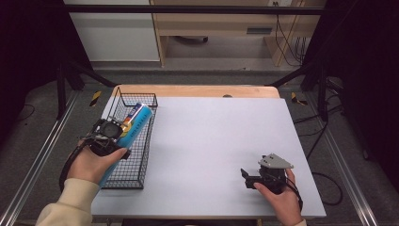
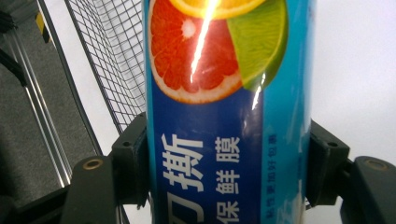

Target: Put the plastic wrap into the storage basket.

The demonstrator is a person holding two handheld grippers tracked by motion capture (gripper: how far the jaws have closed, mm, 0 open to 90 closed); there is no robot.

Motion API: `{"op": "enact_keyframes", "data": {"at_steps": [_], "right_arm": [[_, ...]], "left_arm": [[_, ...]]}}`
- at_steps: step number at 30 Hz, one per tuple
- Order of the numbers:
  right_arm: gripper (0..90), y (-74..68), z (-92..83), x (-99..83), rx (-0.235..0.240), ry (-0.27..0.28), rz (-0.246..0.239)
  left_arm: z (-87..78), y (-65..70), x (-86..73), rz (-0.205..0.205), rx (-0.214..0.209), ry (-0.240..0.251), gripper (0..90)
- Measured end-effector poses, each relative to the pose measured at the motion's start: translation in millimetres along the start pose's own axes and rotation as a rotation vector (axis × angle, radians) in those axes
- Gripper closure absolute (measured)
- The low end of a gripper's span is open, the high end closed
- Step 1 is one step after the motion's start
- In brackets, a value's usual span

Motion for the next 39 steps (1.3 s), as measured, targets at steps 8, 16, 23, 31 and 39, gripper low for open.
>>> {"op": "enact_keyframes", "data": {"at_steps": [8,16,23,31,39], "right_arm": [[8.0,-1.7,0.5,-0.6,0.008,-0.004,0.0],[8.0,-5.0,1.5,-0.9,0.016,-0.013,-0.021],[8.0,-6.3,1.5,-1.3,0.021,-0.016,-0.013],[8.1,-8.6,1.8,-1.5,0.028,-0.021,-0.025],[8.0,-10.1,3.1,-3.5,0.036,-0.037,-0.03]], "left_arm": [[13.3,-3.2,-2.2,-0.025,-0.009,-0.037,31.9],[30.8,-6.7,-3.3,-0.039,-0.02,-0.09,31.9],[39.5,-10.9,-2.7,-0.061,-0.028,-0.117,31.8],[51.6,-12.4,-3.0,-0.089,-0.043,-0.155,31.8],[56.5,-12.4,-1.5,-0.095,-0.044,-0.173,31.8]]}}
Point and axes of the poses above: each handheld gripper's, and its own axes: z roughly forward along the jaws, x roughly out of its top, y roughly to its right, the point moved 10 cm from there along z, roughly forward along the jaws, and after that the axes turned 6 degrees about x, right-handed, at the moved point
